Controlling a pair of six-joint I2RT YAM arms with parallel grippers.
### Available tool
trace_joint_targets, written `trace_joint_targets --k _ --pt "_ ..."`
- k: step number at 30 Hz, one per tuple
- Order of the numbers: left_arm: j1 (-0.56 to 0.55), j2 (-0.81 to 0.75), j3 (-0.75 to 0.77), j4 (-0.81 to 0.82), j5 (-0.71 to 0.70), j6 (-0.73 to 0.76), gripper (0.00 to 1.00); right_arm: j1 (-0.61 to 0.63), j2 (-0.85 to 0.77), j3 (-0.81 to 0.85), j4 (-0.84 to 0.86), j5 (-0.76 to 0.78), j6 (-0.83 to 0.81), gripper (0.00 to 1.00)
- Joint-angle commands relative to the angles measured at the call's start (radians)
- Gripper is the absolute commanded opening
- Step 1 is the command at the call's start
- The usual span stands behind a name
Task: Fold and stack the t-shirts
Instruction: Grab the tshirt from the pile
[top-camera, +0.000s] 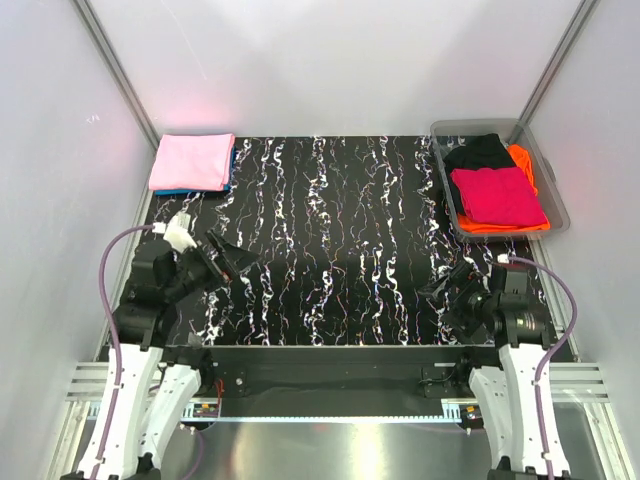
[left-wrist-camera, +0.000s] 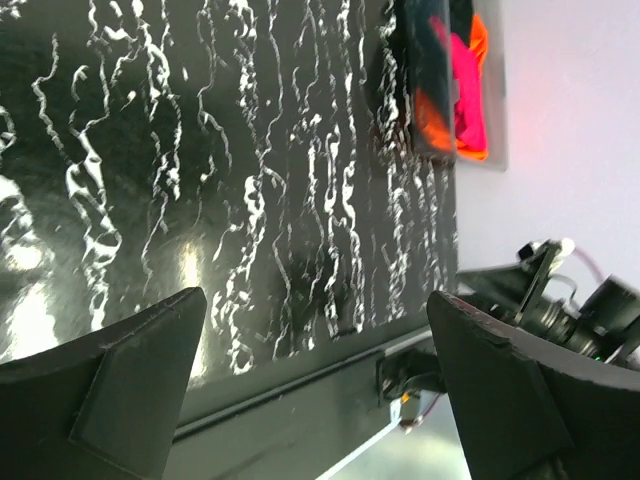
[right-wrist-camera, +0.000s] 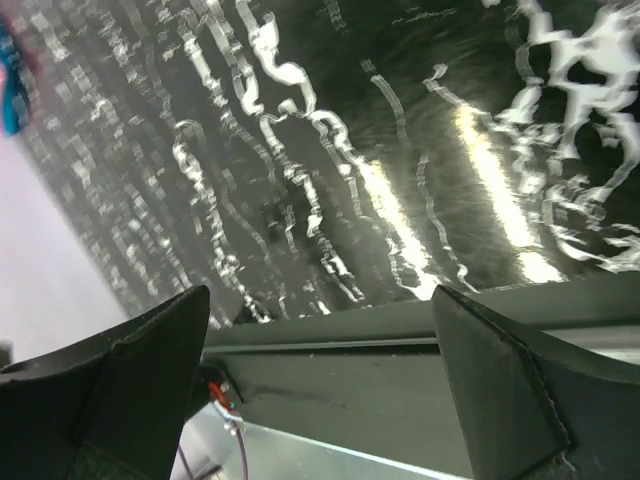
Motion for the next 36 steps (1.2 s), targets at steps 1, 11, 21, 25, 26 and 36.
trace_joint_targets --k 1,11,21,25,26,36 --pt "0.002 -0.008 0.102 -0.121 -0.009 0.091 0.99 -0.003 0.086 0.107 -0.023 0.135 -0.035 1.00" --pt "-0.027 0.056 0.187 -0.107 0.164 0.171 0.98 -0.008 0.589 0.524 0.204 0.483 -0.081 1.00" --pt "-0.151 0.060 0.256 -0.064 0.127 0.323 0.93 -0.138 1.200 1.021 0.218 0.689 -0.110 0.72" --pt "-0.164 0.058 0.245 -0.066 0.089 0.346 0.90 -0.138 1.286 1.054 0.224 0.668 -0.064 0.62" --pt "-0.173 0.063 0.259 -0.076 0.077 0.366 0.89 -0.140 1.292 1.046 0.234 0.660 -0.053 0.59" --pt "-0.266 0.148 0.409 -0.168 -0.075 0.482 0.88 -0.137 1.313 0.970 0.311 0.533 -0.177 0.44"
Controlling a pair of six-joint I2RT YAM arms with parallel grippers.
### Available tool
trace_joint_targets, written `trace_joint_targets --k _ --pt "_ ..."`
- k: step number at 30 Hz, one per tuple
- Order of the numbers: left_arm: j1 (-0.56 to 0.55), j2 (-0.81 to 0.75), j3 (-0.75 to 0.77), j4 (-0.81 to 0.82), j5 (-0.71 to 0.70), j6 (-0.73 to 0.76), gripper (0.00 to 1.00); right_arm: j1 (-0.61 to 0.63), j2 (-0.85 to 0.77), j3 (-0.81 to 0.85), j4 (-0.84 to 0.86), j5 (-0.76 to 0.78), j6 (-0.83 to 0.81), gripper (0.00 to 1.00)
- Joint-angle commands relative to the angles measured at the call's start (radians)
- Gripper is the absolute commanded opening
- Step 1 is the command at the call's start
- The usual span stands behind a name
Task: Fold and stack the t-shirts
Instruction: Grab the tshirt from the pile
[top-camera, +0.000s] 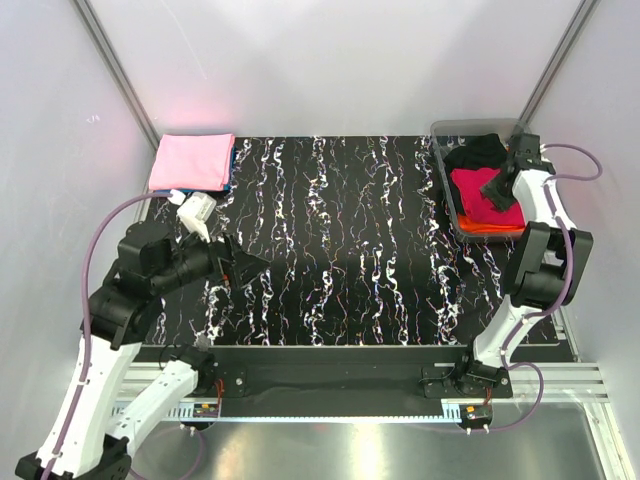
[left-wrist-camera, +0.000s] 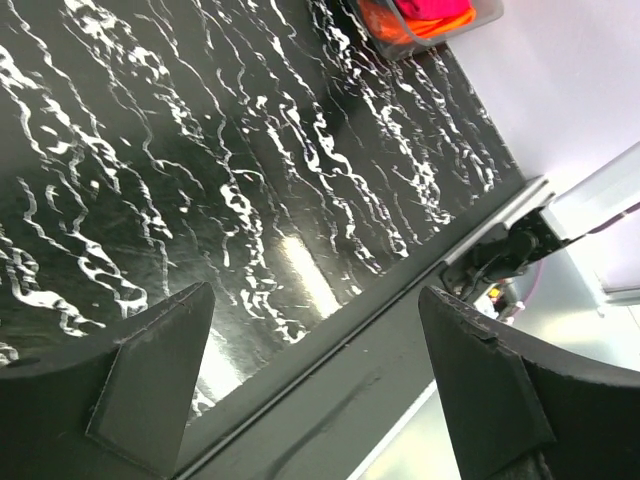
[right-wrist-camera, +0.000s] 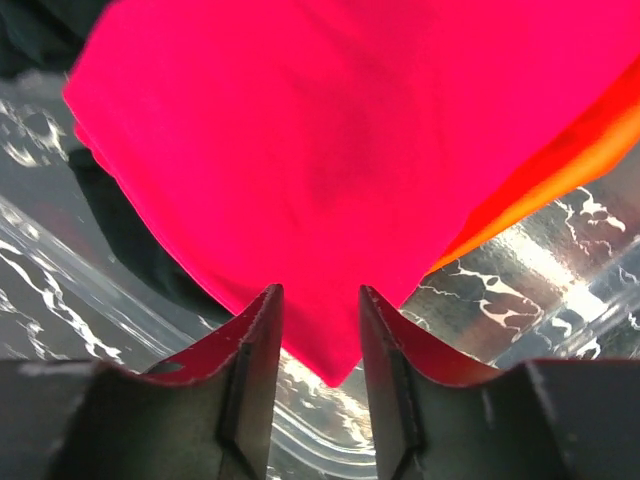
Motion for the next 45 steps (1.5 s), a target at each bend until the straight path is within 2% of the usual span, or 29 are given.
trace_joint_targets --k 1,3,6,17,18,24,25,26,27,33,36,41,42,45 --pt "-0.026 0.021 0.084 -0.024 -0.085 0.079 0.88 0.008 -0.026 -0.014 0.064 -0.044 -0.128 0.45" --pt "-0.035 0.036 0.099 -0.043 -0.107 0.087 0.89 0.017 -0.029 -0.017 0.099 -0.090 -0.271 0.46" --pt "-0.038 0.047 0.108 -0.061 -0.112 0.086 0.89 0.043 0.015 0.009 0.099 -0.133 -0.372 0.46" --pt "-0.044 0.069 0.122 -0.066 -0.109 0.070 0.93 0.076 0.066 0.044 0.099 -0.124 -0.398 0.39" --pt "-0.044 0.069 0.122 -0.070 -0.113 0.069 0.95 0.076 0.072 0.044 0.099 -0.121 -0.401 0.33" --pt "-0.044 0.070 0.128 -0.090 -0.127 0.070 0.99 0.076 0.117 0.064 0.097 -0.090 -0.421 0.23" --pt "-0.044 0.070 0.130 -0.095 -0.130 0.073 0.99 0.076 0.117 0.073 0.097 -0.081 -0.420 0.09" --pt "-0.044 0.069 0.133 -0.097 -0.133 0.073 0.99 0.076 0.117 0.078 0.094 -0.070 -0.420 0.02" --pt "-0.044 0.070 0.130 -0.098 -0.139 0.073 0.99 0.076 0.109 0.082 0.088 -0.032 -0.418 0.00" --pt "-0.070 0.070 0.141 -0.093 -0.208 0.081 0.99 0.076 0.011 0.211 0.041 0.201 -0.406 0.00" --pt "-0.087 0.072 0.148 -0.095 -0.224 0.093 0.99 0.076 -0.050 0.298 0.036 0.255 -0.412 0.00" --pt "-0.127 0.078 0.162 -0.103 -0.263 0.104 0.99 0.077 -0.121 0.466 0.044 0.118 -0.389 0.00" --pt "-0.132 0.078 0.170 -0.107 -0.277 0.104 0.99 0.080 -0.151 0.499 0.068 0.032 -0.384 0.00" --pt "-0.142 0.079 0.185 -0.112 -0.288 0.104 0.99 0.121 -0.225 0.524 0.180 -0.070 -0.381 0.00"
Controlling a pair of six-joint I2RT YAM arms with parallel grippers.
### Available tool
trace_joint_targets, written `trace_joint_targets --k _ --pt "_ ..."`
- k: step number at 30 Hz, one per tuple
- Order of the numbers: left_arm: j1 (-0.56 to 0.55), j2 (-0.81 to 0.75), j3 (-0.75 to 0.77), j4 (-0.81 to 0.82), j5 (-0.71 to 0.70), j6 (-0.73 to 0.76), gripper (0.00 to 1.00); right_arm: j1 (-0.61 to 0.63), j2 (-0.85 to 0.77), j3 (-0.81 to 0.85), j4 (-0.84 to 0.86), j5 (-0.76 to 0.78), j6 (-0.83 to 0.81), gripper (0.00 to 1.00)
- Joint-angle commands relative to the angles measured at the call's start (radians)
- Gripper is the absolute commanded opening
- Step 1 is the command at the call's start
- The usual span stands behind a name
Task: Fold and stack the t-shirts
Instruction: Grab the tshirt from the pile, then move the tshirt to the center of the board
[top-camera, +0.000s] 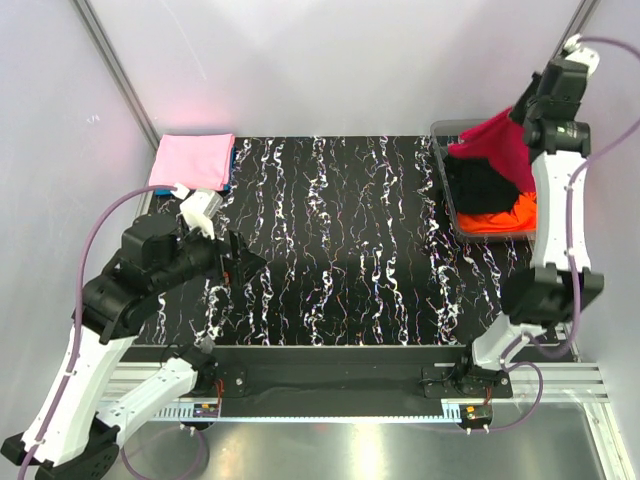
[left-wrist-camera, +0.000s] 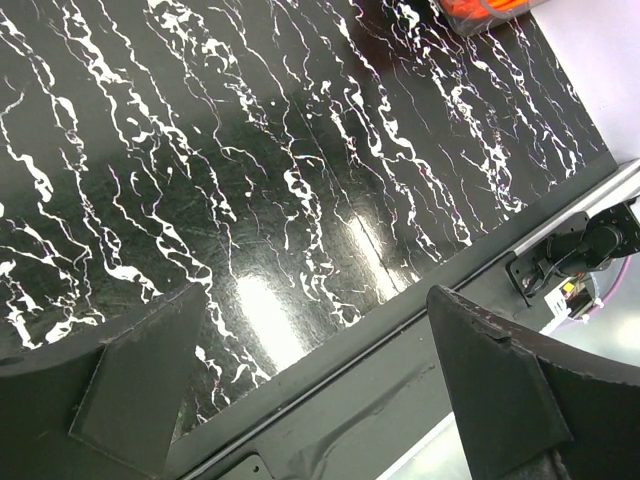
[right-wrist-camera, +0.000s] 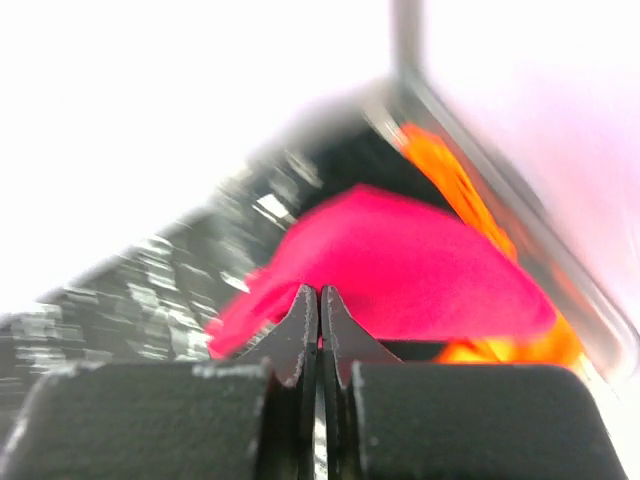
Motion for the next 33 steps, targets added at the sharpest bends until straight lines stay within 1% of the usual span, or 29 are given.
trace_joint_targets --k 1,2,3,4,5,6,7,8,9,10,11,12,14,15,16,17,18,19,20,21,22,23,24,26,27,28,30,31,33 --pt "-0.010 0.008 0.057 0.020 -0.049 0.021 0.99 0.049 -0.133 0.091 0.146 -0.178 0.041 0.00" --pt "-0.010 0.008 0.062 0.020 -0.051 0.019 0.99 0.058 -0.141 0.113 0.163 -0.212 0.053 0.00" --pt "-0.010 0.009 0.073 0.014 -0.049 0.016 0.99 0.073 -0.149 0.162 0.163 -0.313 0.072 0.00" --pt "-0.010 0.011 0.079 0.013 -0.048 0.014 0.99 0.076 -0.152 0.186 0.165 -0.368 0.095 0.00" --pt "-0.009 0.017 0.085 0.008 -0.048 0.011 0.99 0.083 -0.159 0.203 0.180 -0.483 0.162 0.00" --pt "-0.010 0.021 0.100 0.002 -0.045 0.004 0.99 0.090 -0.165 0.223 0.191 -0.525 0.202 0.00" --pt "-0.010 0.024 0.108 0.001 -0.045 -0.002 0.99 0.118 -0.175 0.220 0.200 -0.556 0.289 0.00" --pt "-0.010 0.035 0.119 -0.004 -0.045 -0.007 0.99 0.132 -0.201 0.205 0.252 -0.627 0.337 0.00" --pt "-0.010 0.041 0.138 -0.013 -0.043 -0.022 0.99 0.144 -0.219 0.137 0.293 -0.669 0.395 0.00" --pt "-0.010 0.049 0.151 -0.018 -0.045 -0.030 0.99 0.185 -0.237 0.091 0.333 -0.706 0.514 0.00" --pt "-0.010 0.060 0.161 -0.024 -0.049 -0.042 0.99 0.205 -0.283 0.035 0.419 -0.755 0.573 0.00" --pt "-0.009 0.080 0.184 -0.042 -0.069 -0.068 0.99 0.236 -0.315 -0.100 0.459 -0.763 0.622 0.00" --pt "-0.009 0.103 0.203 -0.068 -0.101 -0.097 0.99 0.320 -0.416 -0.259 0.543 -0.757 0.708 0.00" --pt "-0.009 0.119 0.214 -0.099 -0.129 -0.126 0.99 0.337 -0.450 -0.428 0.559 -0.749 0.731 0.00" --pt "-0.009 0.123 0.212 -0.111 -0.137 -0.140 0.99 0.352 -0.481 -0.521 0.561 -0.742 0.795 0.00" --pt "-0.009 0.126 0.202 -0.128 -0.134 -0.153 0.99 0.359 -0.527 -0.704 0.561 -0.763 0.832 0.00" --pt "-0.009 0.121 0.192 -0.131 -0.126 -0.180 0.97 0.359 -0.547 -0.796 0.558 -0.778 0.857 0.00" --pt "-0.009 0.118 0.179 -0.131 -0.115 -0.194 0.93 0.357 -0.566 -0.885 0.551 -0.790 0.877 0.00" --pt "-0.009 0.118 0.166 -0.130 -0.100 -0.202 0.77 0.354 -0.607 -0.963 0.541 -0.785 0.853 0.00" --pt "-0.010 0.120 0.149 -0.134 -0.056 -0.202 0.56 0.357 -0.633 -1.093 0.504 -0.748 0.819 0.00" --pt "-0.012 0.138 0.145 -0.144 -0.039 -0.200 0.54 0.354 -0.658 -1.146 0.449 -0.698 0.780 0.00" --pt "-0.015 0.146 0.137 -0.162 -0.034 -0.200 0.55 0.348 -0.685 -1.190 0.354 -0.606 0.756 0.02" --pt "-0.020 0.153 0.111 -0.195 -0.043 -0.212 0.60 0.340 -0.684 -1.255 0.311 -0.565 0.730 0.22" --pt "-0.041 0.156 0.058 -0.199 -0.037 -0.235 0.65 0.333 -0.626 -1.280 0.204 -0.518 0.643 0.33" --pt "-0.056 0.152 0.025 -0.170 -0.025 -0.264 0.67 0.333 -0.597 -1.287 0.183 -0.518 0.609 0.38" --pt "-0.097 0.147 -0.040 -0.148 -0.023 -0.281 0.69 0.333 -0.566 -1.284 0.154 -0.519 0.556 0.47" --pt "-0.168 0.138 -0.096 -0.078 -0.028 -0.333 0.70 0.333 -0.499 -1.239 0.036 -0.539 0.490 0.50" --pt "-0.190 0.138 -0.142 -0.055 -0.028 -0.347 0.71 0.334 -0.497 -1.225 -0.002 -0.541 0.441 0.53" --pt "-0.245 0.158 -0.177 0.010 -0.022 -0.378 0.70 0.334 -0.538 -1.200 -0.077 -0.551 0.361 0.57"
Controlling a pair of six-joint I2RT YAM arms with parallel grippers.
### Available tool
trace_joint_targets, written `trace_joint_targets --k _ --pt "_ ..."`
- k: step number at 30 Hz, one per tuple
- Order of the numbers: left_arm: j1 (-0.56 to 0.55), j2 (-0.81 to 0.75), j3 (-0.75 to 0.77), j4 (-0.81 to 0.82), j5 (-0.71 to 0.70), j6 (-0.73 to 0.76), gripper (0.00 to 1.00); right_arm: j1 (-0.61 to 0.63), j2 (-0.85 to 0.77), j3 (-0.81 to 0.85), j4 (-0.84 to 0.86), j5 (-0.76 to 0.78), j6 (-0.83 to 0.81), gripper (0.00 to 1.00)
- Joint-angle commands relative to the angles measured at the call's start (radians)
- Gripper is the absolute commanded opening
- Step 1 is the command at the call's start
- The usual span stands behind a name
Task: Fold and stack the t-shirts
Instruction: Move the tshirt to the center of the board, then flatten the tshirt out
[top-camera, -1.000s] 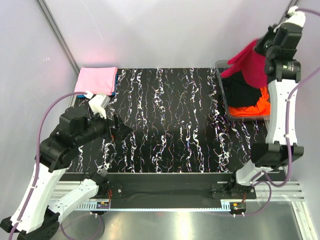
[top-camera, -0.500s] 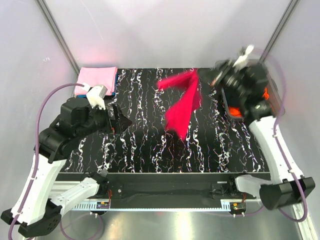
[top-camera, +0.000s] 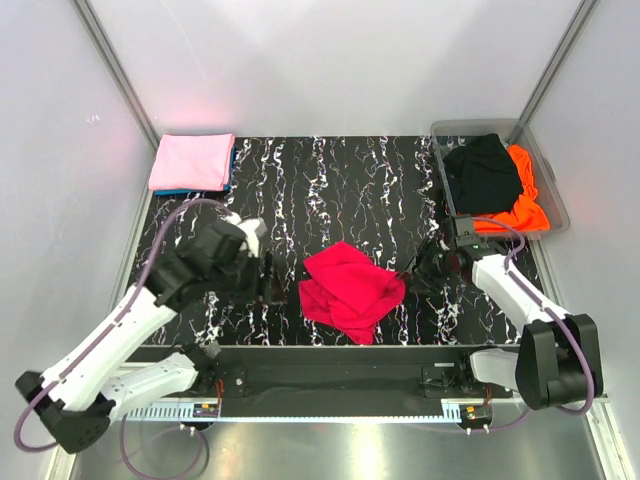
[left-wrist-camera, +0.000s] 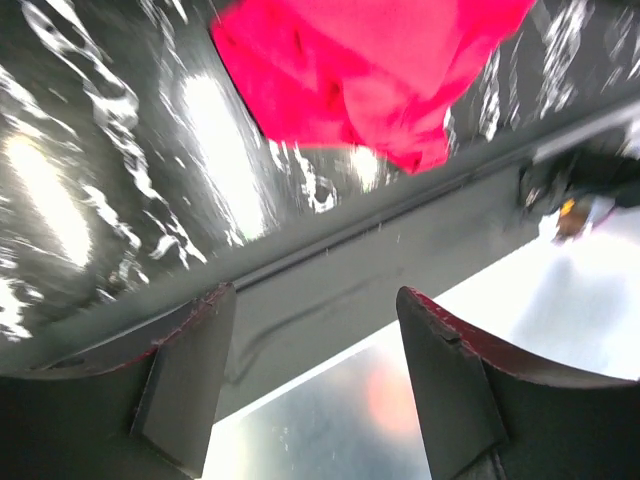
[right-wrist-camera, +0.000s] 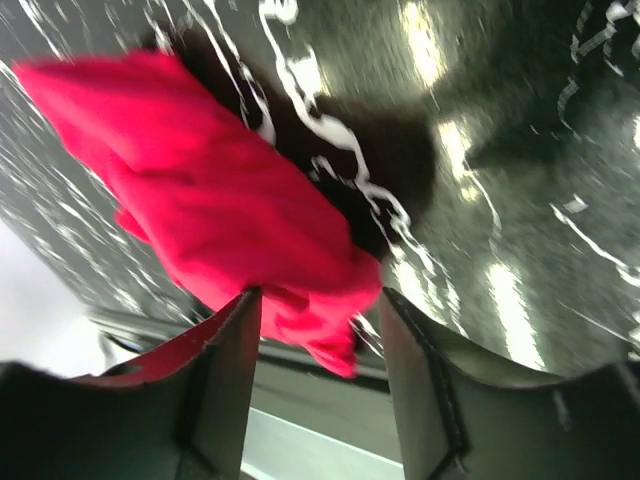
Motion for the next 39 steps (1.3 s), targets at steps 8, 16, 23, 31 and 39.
trace_joint_targets --k 8,16,23,31,39 --pt "-0.111 0.184 -0.215 0.409 0.108 -0.106 0.65 0.009 -0.209 0.089 -0.242 -0.008 -0.159 0.61" --pt "-0.088 0.426 -0.179 0.443 0.028 -0.014 0.63 0.242 -0.165 0.078 -0.181 0.003 -0.082 0.53" --pt "0.029 0.561 -0.201 0.491 0.095 -0.023 0.57 0.503 -0.072 -0.029 -0.029 0.023 0.048 0.57" --pt "0.067 0.689 -0.200 0.548 0.151 -0.023 0.65 0.537 0.047 -0.081 0.071 0.052 0.082 0.60" --pt "0.107 0.744 -0.231 0.604 0.194 -0.041 0.57 0.546 0.090 -0.139 0.200 0.011 0.122 0.53"
